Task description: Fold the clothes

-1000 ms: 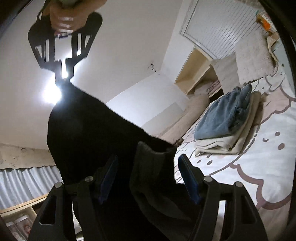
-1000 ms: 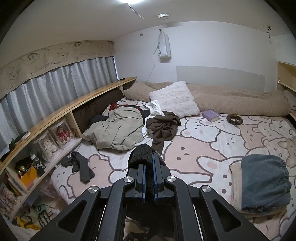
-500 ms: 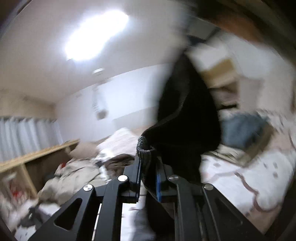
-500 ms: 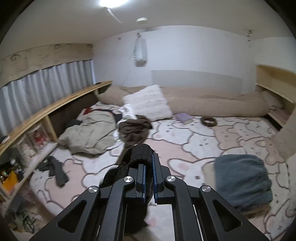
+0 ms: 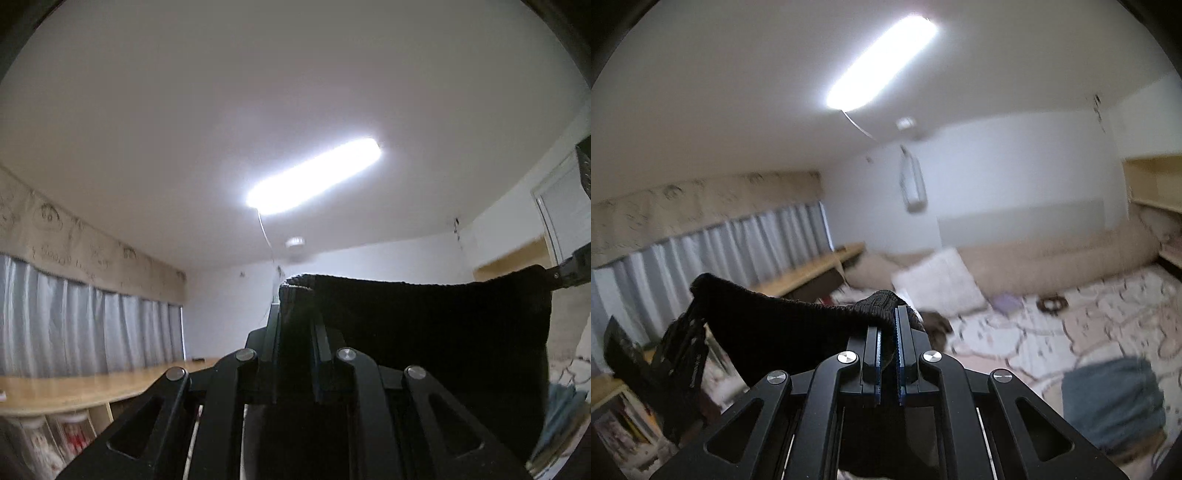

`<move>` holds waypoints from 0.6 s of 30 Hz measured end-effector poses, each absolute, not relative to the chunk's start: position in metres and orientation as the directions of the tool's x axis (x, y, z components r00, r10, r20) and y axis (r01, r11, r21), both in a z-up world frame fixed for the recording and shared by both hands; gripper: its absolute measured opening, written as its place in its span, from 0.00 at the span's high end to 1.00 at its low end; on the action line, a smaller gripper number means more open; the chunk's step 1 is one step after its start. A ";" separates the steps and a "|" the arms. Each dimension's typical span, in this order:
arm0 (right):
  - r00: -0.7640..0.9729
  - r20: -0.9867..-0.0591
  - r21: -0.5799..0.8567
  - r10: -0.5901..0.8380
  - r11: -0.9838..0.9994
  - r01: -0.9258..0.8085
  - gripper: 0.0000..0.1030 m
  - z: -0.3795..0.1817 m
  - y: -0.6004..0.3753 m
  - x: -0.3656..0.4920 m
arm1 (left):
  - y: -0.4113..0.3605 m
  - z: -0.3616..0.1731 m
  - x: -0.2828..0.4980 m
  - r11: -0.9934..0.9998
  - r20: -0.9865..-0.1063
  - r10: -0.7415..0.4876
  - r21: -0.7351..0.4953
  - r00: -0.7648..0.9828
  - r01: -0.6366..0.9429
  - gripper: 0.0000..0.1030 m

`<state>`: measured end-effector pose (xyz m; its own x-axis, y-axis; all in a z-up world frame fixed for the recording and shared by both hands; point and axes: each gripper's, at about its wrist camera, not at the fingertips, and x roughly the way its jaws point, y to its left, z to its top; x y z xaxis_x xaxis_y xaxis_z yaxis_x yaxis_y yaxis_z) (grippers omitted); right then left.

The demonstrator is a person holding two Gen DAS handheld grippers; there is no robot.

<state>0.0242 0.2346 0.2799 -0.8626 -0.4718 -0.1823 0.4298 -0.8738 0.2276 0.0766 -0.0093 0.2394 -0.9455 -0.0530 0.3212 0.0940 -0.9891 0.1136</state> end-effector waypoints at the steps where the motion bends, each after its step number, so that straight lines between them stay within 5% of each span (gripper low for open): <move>1: -0.862 -0.180 0.225 -0.473 -0.873 0.432 0.94 0.287 0.234 0.026 | -0.013 0.245 0.077 -0.989 0.308 -0.047 0.116 -0.950 0.087 0.87; 10: -0.808 -0.443 0.296 -0.388 -0.914 0.276 0.94 0.261 0.225 -0.092 | -0.012 0.218 -0.058 -0.995 -0.048 0.004 0.103 -0.999 -0.009 0.87; 14: -0.825 -0.471 0.298 -0.311 -0.937 0.183 0.94 0.262 0.229 -0.156 | 0.006 0.224 -0.119 -0.991 -0.086 -0.007 0.133 -0.996 -0.004 0.87; 18: -0.889 -0.389 0.232 -0.241 -0.960 0.159 0.94 0.307 0.234 -0.166 | 0.012 0.275 -0.123 -0.989 0.035 0.017 0.144 -0.999 -0.012 0.87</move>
